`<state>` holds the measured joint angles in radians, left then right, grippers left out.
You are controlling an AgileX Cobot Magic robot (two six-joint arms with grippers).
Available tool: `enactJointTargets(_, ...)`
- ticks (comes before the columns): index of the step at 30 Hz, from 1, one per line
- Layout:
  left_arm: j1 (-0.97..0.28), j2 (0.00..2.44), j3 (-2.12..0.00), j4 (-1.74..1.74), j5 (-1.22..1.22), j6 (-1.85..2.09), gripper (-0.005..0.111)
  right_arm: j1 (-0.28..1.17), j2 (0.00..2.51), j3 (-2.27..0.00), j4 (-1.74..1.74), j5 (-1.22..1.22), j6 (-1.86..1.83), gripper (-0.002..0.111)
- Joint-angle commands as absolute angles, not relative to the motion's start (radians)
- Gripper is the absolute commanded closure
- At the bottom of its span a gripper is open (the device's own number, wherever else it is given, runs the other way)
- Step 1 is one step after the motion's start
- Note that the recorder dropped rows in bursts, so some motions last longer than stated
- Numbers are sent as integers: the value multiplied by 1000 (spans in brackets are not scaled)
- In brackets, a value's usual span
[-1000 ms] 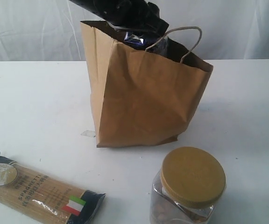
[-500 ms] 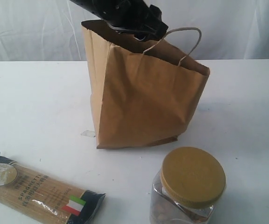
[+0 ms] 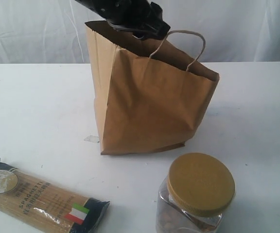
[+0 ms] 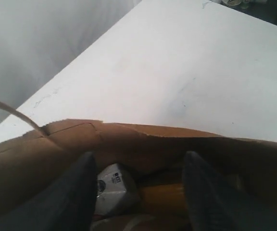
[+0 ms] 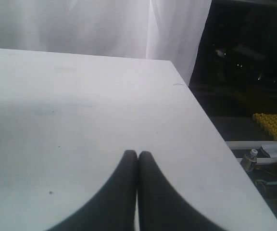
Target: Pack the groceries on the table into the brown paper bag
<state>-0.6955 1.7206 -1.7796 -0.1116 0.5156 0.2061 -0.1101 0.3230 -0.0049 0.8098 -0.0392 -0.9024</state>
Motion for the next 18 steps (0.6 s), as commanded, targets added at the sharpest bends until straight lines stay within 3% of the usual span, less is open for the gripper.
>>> enactJointTargets(1, -700, 1637, -1786, -80, 571, 205, 65, -109, 328, 0, 811, -50, -901, 108)
enactJointTargets(11, -700, 1492, -1786, 64, 745, 195, 105, -109, 328, 0, 811, -50, -901, 108)
enactJointTargets(18, -688, 1430, -1751, 634, 872, -225, 107, -109, 328, 0, 811, -50, -901, 108)
